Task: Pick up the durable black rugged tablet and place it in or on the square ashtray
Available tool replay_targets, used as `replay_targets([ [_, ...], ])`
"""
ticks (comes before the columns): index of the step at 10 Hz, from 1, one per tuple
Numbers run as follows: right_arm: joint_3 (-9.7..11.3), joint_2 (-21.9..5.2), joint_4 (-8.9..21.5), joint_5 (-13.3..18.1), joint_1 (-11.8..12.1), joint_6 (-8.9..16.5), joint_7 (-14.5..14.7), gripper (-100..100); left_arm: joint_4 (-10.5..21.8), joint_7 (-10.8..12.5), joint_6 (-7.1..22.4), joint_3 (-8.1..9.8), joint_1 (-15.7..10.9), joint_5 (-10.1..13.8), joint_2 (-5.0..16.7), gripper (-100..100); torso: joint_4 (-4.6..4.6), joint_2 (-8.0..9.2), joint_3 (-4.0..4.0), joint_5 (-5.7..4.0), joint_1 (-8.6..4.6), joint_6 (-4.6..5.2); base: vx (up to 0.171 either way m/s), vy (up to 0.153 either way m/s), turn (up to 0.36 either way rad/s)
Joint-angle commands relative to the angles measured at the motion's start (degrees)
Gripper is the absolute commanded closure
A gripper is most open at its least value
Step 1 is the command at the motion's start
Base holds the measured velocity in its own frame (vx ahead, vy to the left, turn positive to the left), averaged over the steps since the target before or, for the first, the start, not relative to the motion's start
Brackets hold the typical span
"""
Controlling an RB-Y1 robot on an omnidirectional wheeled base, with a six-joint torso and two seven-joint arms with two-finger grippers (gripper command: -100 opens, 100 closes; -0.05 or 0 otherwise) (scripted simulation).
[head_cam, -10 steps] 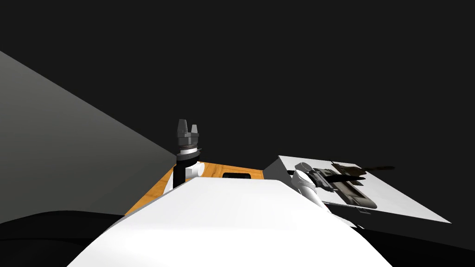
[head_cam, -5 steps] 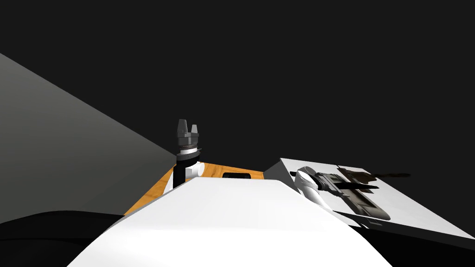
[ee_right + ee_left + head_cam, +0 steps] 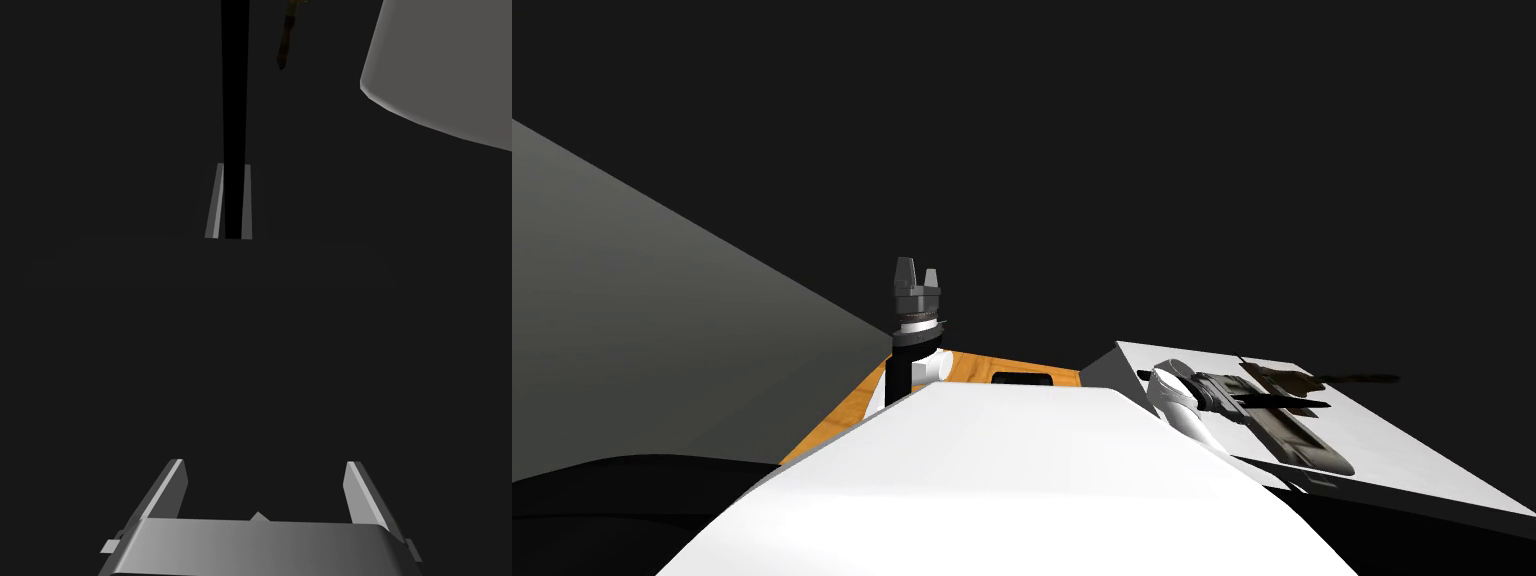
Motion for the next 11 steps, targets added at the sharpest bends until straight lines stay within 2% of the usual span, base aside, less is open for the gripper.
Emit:
replay_targets([
  [1, 0.0, 0.0, 0.0, 0.0, 0.0, 0.0, 0.0, 100, 0.0, 0.0, 0.0, 0.00, 0.0, 0.0, 0.0, 0, 0.00, 0.00, 0.00, 0.00, 0.00, 0.00, 0.000, 0.000, 0.000],
  [3, 0.0, 0.0, 0.0, 0.0, 0.0, 0.0, 0.0, 100, 0.0, 0.0, 0.0, 0.00, 0.0, 0.0, 0.0, 0, 0.02, 0.02, 0.02, 0.00, -0.01, -0.02, 0.000, 0.000, 0.000],
  [4, 0.0, 0.0, 0.0, 0.0, 0.0, 0.0, 0.0, 0, 0.0, 0.0, 0.0, 0.00, 0.0, 0.0, 0.0, 0, 0.03, 0.02, 0.02, 0.00, -0.01, -0.03, 0.000, 0.000, 0.000],
  [5, 0.0, 0.0, 0.0, 0.0, 0.0, 0.0, 0.0, 100, 0.0, 0.0, 0.0, 0.00, 0.0, 0.0, 0.0, 0, 0.03, 0.01, 0.02, 0.00, -0.02, -0.04, 0.000, 0.000, 0.000],
  [6, 0.0, 0.0, 0.1, 0.0, 0.1, 0.1, 0.1, 0, 0.0, 0.0, 0.0, 0.00, 0.0, 0.0, 0.0, 0, 0.03, 0.01, 0.02, 0.00, -0.02, -0.05, 0.000, 0.000, 0.000],
  [7, -0.6, -1.6, 0.7, -0.3, -0.7, -0.7, -0.9, 100, 0.0, 0.0, 0.0, 0.00, 0.0, 0.0, 0.0, 0, 0.03, 0.00, 0.02, 0.00, -0.02, -0.06, -0.024, 0.068, 0.072],
  [9, -0.6, -1.6, 0.7, -0.3, -0.7, -0.7, -0.9, 100, 0.0, 0.0, 0.0, -0.01, 0.0, 0.0, 0.0, 0, 0.08, 0.12, 0.09, 0.11, 0.34, -0.10, -0.036, 0.069, 0.024],
  [10, -1.3, -3.6, 1.5, -0.9, -1.6, -1.8, -1.7, 100, 0.0, 0.0, 0.0, 0.00, 0.0, 0.0, 0.0, 0, 0.08, 0.14, 0.11, 0.12, 0.26, -0.07, -0.048, 0.089, 0.069],
  [11, -1.6, -4.4, 1.9, -1.2, -1.9, -2.2, -1.9, 100, 0.0, 0.0, 0.0, -0.01, 0.0, 0.0, 0.0, 0, 0.12, 0.18, 0.14, 0.18, 0.39, -0.13, -0.069, 0.102, 0.075],
])
